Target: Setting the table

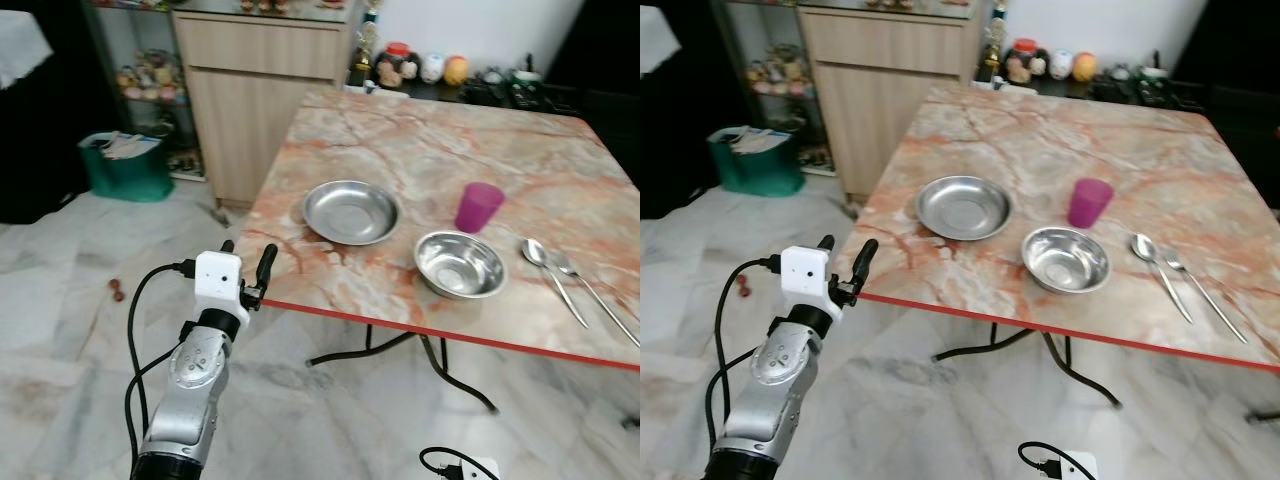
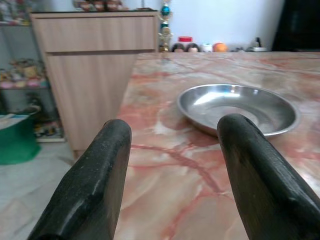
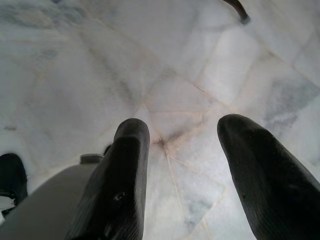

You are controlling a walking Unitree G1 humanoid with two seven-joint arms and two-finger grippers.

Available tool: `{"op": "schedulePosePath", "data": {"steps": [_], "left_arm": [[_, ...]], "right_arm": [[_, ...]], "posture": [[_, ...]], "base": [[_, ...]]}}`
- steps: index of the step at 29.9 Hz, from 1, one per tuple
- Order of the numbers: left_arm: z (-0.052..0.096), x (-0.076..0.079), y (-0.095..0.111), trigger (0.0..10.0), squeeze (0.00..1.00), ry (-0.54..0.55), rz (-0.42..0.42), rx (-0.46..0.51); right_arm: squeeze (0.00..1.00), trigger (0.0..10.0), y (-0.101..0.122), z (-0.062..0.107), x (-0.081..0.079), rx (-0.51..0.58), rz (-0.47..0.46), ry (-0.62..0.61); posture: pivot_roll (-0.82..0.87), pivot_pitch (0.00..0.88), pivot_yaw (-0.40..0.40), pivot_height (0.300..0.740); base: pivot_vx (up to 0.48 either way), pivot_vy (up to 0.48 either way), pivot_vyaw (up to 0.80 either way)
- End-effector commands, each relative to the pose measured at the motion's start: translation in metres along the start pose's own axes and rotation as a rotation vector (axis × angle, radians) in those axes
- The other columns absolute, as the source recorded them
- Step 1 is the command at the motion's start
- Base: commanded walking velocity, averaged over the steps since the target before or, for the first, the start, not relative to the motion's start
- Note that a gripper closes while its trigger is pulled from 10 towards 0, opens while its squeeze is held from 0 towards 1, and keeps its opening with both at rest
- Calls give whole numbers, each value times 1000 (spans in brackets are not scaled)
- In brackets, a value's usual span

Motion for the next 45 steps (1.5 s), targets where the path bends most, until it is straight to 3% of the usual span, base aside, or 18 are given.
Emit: {"op": "schedulePosePath", "data": {"steps": [1, 23, 39, 45], "left_arm": [[-1, -5, 6, 10000, 0, 6, 1, 15], [-5, 0, 10, 10000, 0, -32, -4, 24], [-8, 3, 11, 10000, 0, -44, -5, 24], [-9, 6, 12, 10000, 0, -59, 0, 23]], "right_arm": [[0, 10000, -1, 0, 3, -2, -2, -8], [0, 10000, 0, 0, -1, 1, -1, 7], [0, 10000, 3, -1, -2, 8, 7, 15], [0, 10000, 3, -1, -3, 8, 9, 17]], "posture": [[128, 0, -79, 731], [137, 0, -67, 731], [146, 0, -68, 731], [148, 0, -69, 731]], "base": [[0, 0, -744], [59, 0, -732], [309, 0, 0], [0, 0, 0]]}}
Point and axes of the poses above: a point about 5 cm out from each wrist's last joint towards the gripper, its own z axis pointing back from the gripper into the wrist, its own y axis along the axis of the wrist's last joint, x = y × z, the point moved 4 cm from there along -z, pointing out of the wrist towards the gripper, and after that the axes turned 13 degrees about -z, right-handed, at the moved point
